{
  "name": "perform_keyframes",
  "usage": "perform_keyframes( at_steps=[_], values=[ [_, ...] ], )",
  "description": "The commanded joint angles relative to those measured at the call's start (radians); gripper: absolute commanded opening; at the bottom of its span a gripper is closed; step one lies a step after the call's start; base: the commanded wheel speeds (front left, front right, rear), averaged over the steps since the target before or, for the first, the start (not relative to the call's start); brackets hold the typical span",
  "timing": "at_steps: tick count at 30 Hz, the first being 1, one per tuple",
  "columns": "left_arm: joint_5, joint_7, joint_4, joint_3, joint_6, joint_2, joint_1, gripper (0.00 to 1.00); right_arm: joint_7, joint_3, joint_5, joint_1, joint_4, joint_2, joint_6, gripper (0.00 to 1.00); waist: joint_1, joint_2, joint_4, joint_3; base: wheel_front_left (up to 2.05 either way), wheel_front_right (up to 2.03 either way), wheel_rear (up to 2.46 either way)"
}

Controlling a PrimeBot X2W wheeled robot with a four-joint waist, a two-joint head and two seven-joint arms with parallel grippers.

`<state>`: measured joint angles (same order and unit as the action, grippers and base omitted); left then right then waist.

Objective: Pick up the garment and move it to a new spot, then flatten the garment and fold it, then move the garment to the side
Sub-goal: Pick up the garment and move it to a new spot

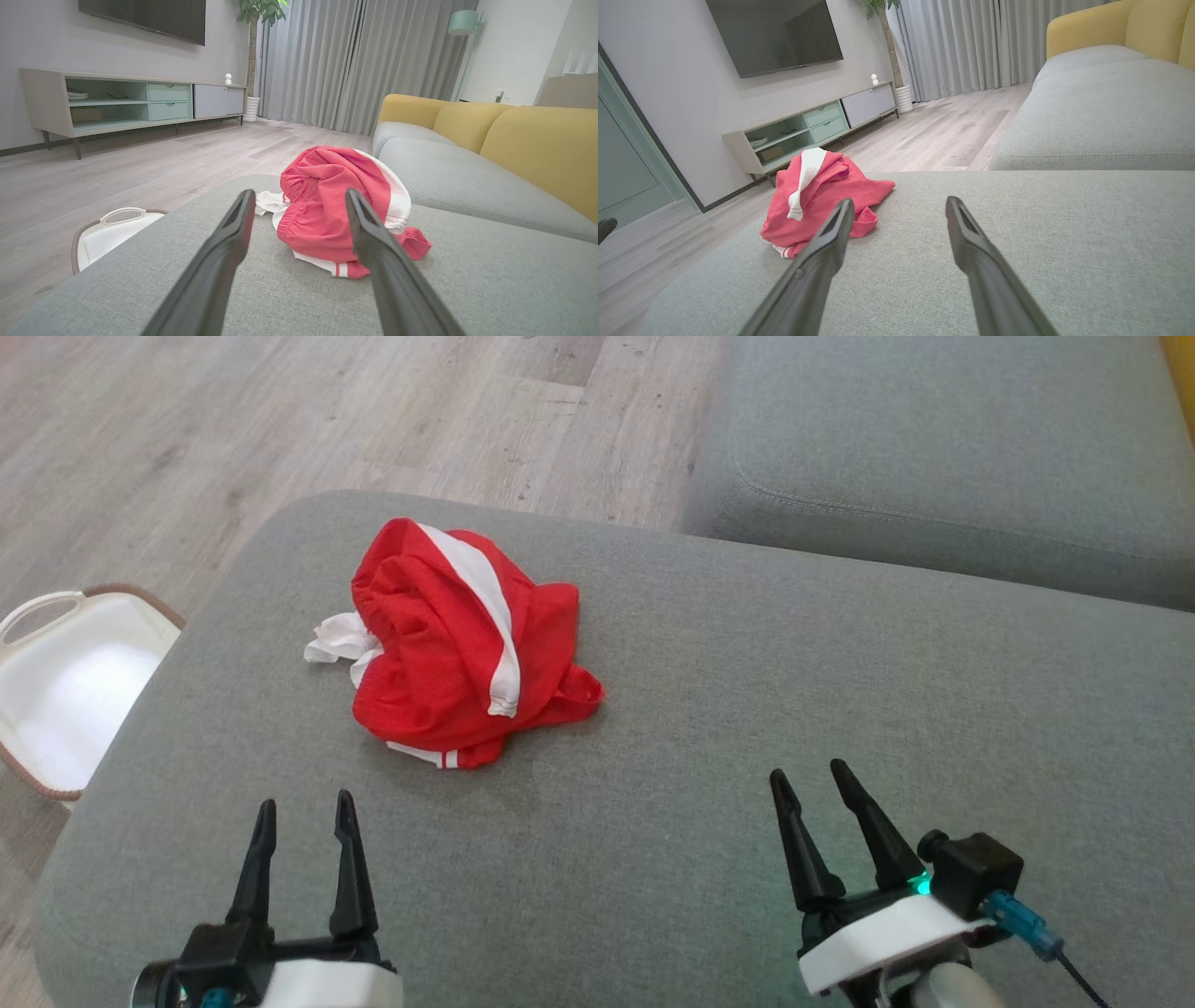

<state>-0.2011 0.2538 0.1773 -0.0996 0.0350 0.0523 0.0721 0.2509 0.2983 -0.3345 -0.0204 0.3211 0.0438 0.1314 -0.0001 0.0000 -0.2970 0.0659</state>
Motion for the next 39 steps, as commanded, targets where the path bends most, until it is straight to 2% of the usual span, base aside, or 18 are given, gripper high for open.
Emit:
perform_keyframes(
  at_steps=[1, 10, 13, 17, 22, 25, 34, 36, 39],
  values=[
    [0.009, 0.008, -0.037, 0.034, 0.004, -0.002, -0.032, 1.00, 0.011, 0.026, -0.007, -0.025, -0.027, 0.006, -0.001, 1.00, 0.0001, 0.0000, -0.005, 0.001, 0.00, 0.00, 0.00],
    [0.030, 0.008, -0.048, 0.054, -0.006, 0.004, -0.053, 1.00, 0.011, 0.035, -0.007, -0.036, -0.028, 0.006, -0.001, 1.00, 0.0001, 0.0000, 0.013, -0.026, 0.00, 0.00, 0.00],
    [0.044, 0.008, -0.042, 0.061, -0.026, 0.030, -0.105, 1.00, 0.011, 0.023, 0.002, -0.048, -0.034, 0.006, -0.001, 1.00, 0.0001, 0.0000, 0.032, -0.054, 0.00, 0.00, 0.00],
    [0.060, -0.008, 0.003, 0.056, -0.070, 0.094, -0.232, 1.00, 0.011, 0.002, 0.015, -0.065, -0.042, 0.006, -0.001, 1.00, 0.0001, 0.0000, 0.061, -0.099, 0.00, 0.00, 0.00],
    [0.059, -0.131, 0.083, 0.012, -0.134, 0.171, -0.452, 1.00, 0.011, -0.024, 0.034, -0.094, -0.053, 0.006, -0.001, 1.00, 0.0001, 0.0000, 0.099, -0.168, 0.00, 0.00, 0.00],
    [0.031, -0.232, 0.153, -0.026, -0.155, 0.212, -0.583, 1.00, 0.011, -0.034, 0.042, -0.117, -0.059, 0.006, -0.001, 1.00, 0.0001, 0.0000, 0.125, -0.210, 0.00, 0.00, 0.00],
    [-0.121, -0.483, 0.361, -0.133, -0.165, 0.295, -0.792, 1.00, 0.011, -0.045, 0.039, -0.164, -0.071, 0.006, -0.001, 1.00, 0.0001, 0.0000, 0.192, -0.288, 0.00, 0.00, 0.00],
    [-0.156, -0.522, 0.415, -0.155, -0.165, 0.326, -0.821, 1.00, 0.011, -0.045, 0.034, -0.173, -0.075, 0.006, -0.001, 1.00, 0.0001, 0.0000, 0.212, -0.302, 0.00, 0.00, 0.00],
    [-0.177, -0.538, 0.462, -0.161, -0.165, 0.339, -0.834, 1.00, 0.011, -0.046, 0.029, -0.177, -0.077, 0.006, -0.001, 1.00, 0.0001, 0.0000, 0.226, -0.307, 0.00, 0.00, 0.00]
  ],
)
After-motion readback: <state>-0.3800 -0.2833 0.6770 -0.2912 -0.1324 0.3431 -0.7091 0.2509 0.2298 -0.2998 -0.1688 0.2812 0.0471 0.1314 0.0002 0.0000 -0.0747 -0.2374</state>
